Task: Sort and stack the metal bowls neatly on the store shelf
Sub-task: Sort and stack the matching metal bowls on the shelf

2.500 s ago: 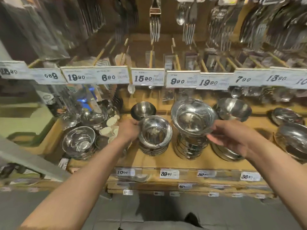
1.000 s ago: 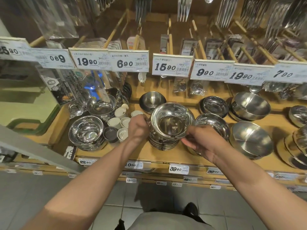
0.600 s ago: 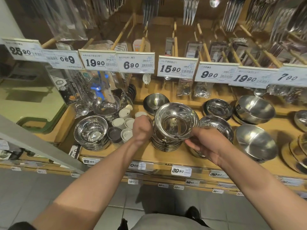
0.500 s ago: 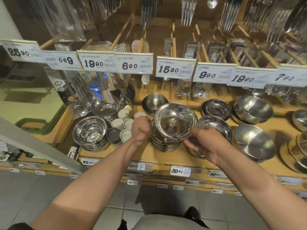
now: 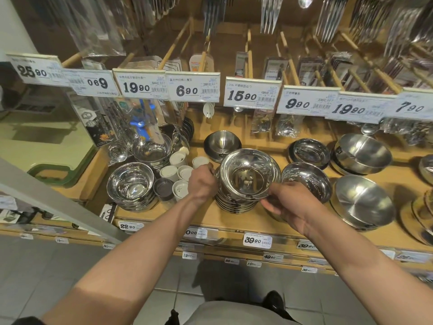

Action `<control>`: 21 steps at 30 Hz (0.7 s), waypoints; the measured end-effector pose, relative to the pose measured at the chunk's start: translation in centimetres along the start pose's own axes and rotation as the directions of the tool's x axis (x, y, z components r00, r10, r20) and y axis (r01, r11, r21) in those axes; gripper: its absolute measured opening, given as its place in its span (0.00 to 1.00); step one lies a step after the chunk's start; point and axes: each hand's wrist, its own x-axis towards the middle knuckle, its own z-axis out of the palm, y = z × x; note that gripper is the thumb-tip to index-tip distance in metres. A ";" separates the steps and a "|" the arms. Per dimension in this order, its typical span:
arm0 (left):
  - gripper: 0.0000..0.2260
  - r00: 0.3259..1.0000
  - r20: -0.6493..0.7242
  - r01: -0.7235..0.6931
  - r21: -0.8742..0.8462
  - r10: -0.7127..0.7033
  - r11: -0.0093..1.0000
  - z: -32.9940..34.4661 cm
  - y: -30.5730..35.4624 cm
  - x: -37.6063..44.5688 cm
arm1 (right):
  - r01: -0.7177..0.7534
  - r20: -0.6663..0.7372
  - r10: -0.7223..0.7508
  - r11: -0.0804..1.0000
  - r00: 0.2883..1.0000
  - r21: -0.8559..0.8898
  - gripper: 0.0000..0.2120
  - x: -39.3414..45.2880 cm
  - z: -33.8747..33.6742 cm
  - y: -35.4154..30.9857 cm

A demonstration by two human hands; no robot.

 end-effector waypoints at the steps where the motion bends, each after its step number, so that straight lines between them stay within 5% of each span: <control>1: 0.08 1.000 -0.008 0.011 -0.004 -0.011 1.000 0.1 0.0 0.1 | -0.001 -0.001 0.001 1.000 1.000 0.005 0.04 -0.1 0.0 0.0; 21: 0.08 0.998 -0.029 0.053 0.015 -0.052 0.998 0.0 0.1 1.0 | 0.010 -0.023 -0.010 1.000 1.000 -0.024 0.02 -0.5 -0.4 -0.3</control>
